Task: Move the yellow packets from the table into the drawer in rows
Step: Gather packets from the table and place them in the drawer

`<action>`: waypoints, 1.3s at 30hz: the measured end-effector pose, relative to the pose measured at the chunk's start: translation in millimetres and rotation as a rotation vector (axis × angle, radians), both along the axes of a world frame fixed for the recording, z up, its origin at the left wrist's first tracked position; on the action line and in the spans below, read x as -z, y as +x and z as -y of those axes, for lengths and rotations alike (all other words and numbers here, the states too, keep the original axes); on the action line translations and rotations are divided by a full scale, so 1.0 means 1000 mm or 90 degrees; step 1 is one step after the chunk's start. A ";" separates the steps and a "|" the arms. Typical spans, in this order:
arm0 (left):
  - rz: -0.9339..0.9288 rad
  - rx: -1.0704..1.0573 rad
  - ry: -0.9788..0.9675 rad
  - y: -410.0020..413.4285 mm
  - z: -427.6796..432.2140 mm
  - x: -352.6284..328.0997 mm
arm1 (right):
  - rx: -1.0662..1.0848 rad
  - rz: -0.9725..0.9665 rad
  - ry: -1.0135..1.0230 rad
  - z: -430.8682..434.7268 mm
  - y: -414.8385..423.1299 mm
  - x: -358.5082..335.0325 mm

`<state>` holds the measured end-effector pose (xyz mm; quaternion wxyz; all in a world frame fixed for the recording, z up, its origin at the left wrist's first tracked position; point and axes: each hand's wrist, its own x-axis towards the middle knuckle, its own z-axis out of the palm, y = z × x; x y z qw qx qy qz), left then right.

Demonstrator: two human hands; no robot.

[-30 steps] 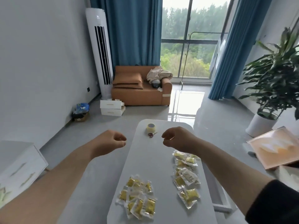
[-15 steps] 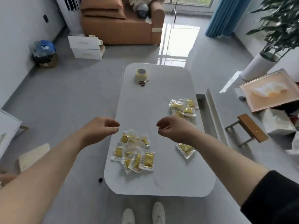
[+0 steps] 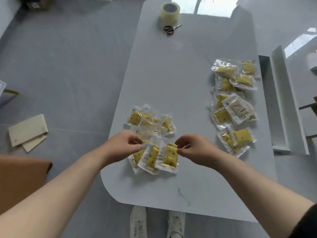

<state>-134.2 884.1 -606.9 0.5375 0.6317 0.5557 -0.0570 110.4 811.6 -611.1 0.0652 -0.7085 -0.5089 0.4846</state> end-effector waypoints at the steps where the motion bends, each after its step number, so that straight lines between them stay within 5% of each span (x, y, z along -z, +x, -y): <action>1: -0.007 0.003 -0.003 0.003 0.001 0.014 | -0.006 0.001 -0.009 -0.001 -0.002 0.015; 6: -0.131 0.057 0.050 0.023 0.013 0.077 | -0.015 -0.015 -0.035 0.000 -0.015 0.069; 12: -0.327 0.147 0.279 0.040 0.038 0.116 | -0.001 -0.032 -0.035 0.002 -0.024 0.094; 24: -0.262 0.050 0.331 0.034 0.044 0.124 | 0.063 -0.047 -0.040 0.007 -0.019 0.108; 30: -0.245 -0.050 0.259 0.031 0.051 0.122 | 0.083 -0.030 -0.038 0.017 -0.018 0.118; 34: -0.221 -0.110 0.195 0.027 0.050 0.122 | 0.153 0.156 0.008 0.020 -0.018 0.122; 39: -0.122 -0.159 0.088 0.012 0.048 0.120 | 0.182 0.272 -0.152 0.020 -0.028 0.120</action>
